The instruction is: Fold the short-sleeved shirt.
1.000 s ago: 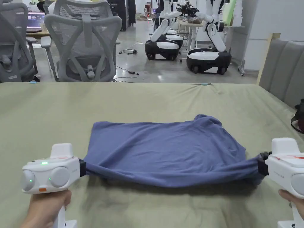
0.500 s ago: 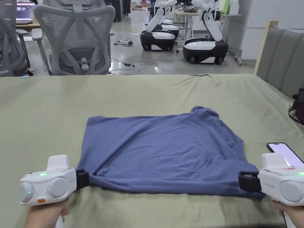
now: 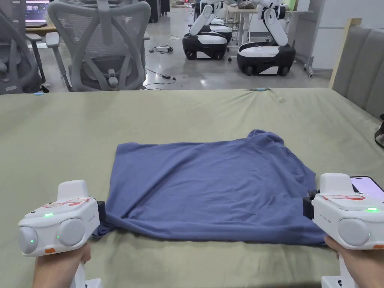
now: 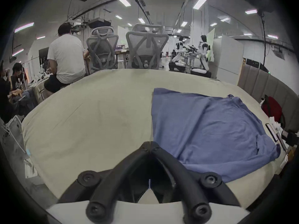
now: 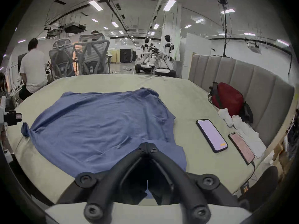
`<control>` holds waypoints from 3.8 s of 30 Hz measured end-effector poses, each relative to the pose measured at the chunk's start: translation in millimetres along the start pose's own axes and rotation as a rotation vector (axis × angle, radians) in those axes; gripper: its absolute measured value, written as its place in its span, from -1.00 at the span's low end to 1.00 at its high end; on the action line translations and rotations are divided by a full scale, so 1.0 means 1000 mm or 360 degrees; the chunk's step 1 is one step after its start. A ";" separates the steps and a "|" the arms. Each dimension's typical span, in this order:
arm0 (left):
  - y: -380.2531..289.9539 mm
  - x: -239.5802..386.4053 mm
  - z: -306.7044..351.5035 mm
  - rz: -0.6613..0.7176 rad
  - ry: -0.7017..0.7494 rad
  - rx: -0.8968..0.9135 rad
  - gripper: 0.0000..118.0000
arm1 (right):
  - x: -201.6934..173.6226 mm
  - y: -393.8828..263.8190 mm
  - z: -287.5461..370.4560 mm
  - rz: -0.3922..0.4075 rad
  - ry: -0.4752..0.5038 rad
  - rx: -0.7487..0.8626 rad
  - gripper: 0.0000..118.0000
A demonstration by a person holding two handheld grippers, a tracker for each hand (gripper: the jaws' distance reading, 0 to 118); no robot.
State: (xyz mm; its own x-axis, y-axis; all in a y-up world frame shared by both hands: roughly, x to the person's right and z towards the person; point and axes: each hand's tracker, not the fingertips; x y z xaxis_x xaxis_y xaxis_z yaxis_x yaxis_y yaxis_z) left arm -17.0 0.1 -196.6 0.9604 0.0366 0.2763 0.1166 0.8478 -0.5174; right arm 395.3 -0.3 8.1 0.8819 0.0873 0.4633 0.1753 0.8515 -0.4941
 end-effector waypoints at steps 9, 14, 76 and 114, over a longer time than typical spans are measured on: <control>-0.008 -0.010 -0.021 -0.0088 0.0107 -0.0066 0.98 | 0.001 -0.002 0.000 -0.0016 0.0045 -0.0027 -1.00; -0.017 -0.011 -0.036 -0.0137 0.0133 -0.0145 0.82 | -0.002 -0.001 0.005 -0.0001 0.0059 -0.0029 -1.00; 0.065 0.018 -0.076 -0.0161 -0.0031 -0.0008 -0.89 | 0.019 0.083 -0.083 0.0059 0.0009 -0.0109 -0.84; 0.013 0.010 -0.055 -0.0108 -0.0076 -0.0199 -1.00 | -0.023 0.026 -0.059 0.0140 0.0055 -0.0212 -1.00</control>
State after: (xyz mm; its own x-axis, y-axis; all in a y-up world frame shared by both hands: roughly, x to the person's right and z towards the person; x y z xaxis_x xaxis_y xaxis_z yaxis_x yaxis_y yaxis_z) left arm 8.2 -17.4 -244.8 0.9365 0.0088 0.3506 0.2145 0.7766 -0.5923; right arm 406.0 -10.5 -59.1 0.9106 0.1384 0.3894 0.1514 0.7650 -0.6260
